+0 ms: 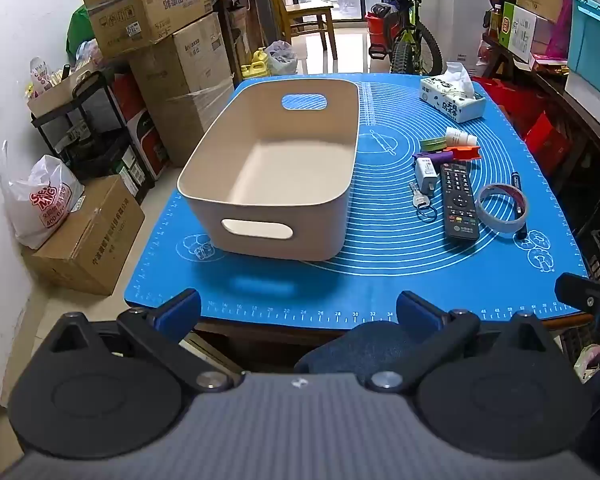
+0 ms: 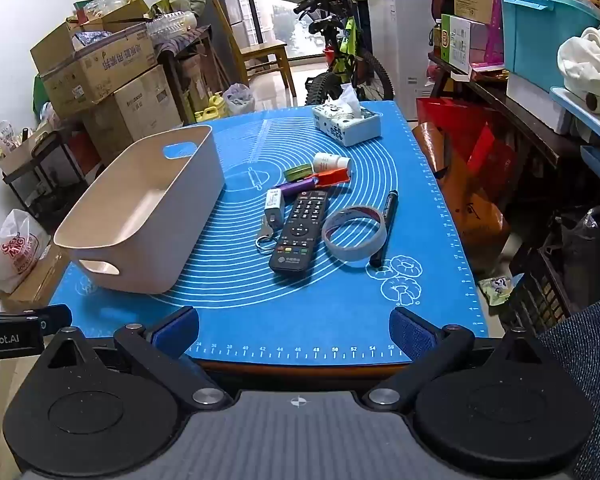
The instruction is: Organize rigid objects
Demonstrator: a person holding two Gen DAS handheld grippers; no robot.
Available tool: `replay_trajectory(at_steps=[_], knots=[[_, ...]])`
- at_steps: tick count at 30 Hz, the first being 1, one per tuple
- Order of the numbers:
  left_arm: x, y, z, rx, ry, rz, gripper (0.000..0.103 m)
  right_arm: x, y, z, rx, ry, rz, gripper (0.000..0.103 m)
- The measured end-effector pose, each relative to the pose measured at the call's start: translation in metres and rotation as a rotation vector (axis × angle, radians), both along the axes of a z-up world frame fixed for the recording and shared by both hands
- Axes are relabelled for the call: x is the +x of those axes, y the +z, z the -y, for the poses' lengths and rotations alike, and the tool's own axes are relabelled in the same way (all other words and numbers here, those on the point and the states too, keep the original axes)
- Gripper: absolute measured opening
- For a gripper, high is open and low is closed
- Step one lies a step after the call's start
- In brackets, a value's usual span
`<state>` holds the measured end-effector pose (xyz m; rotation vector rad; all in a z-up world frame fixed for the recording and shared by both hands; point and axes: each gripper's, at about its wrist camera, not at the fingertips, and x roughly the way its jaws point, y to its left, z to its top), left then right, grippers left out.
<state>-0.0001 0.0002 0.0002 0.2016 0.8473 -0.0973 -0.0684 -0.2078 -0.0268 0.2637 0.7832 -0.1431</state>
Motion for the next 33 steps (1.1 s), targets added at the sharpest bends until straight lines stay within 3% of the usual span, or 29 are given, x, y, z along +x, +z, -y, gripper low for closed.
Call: replay_trajectory(at_steps=[33], knots=[[0.0005,-0.0044,0.0015,-0.002,0.000,-0.005,0.103,-0.0007,0.0004,0.0003,-0.004,0.000,-0.003,0.100]])
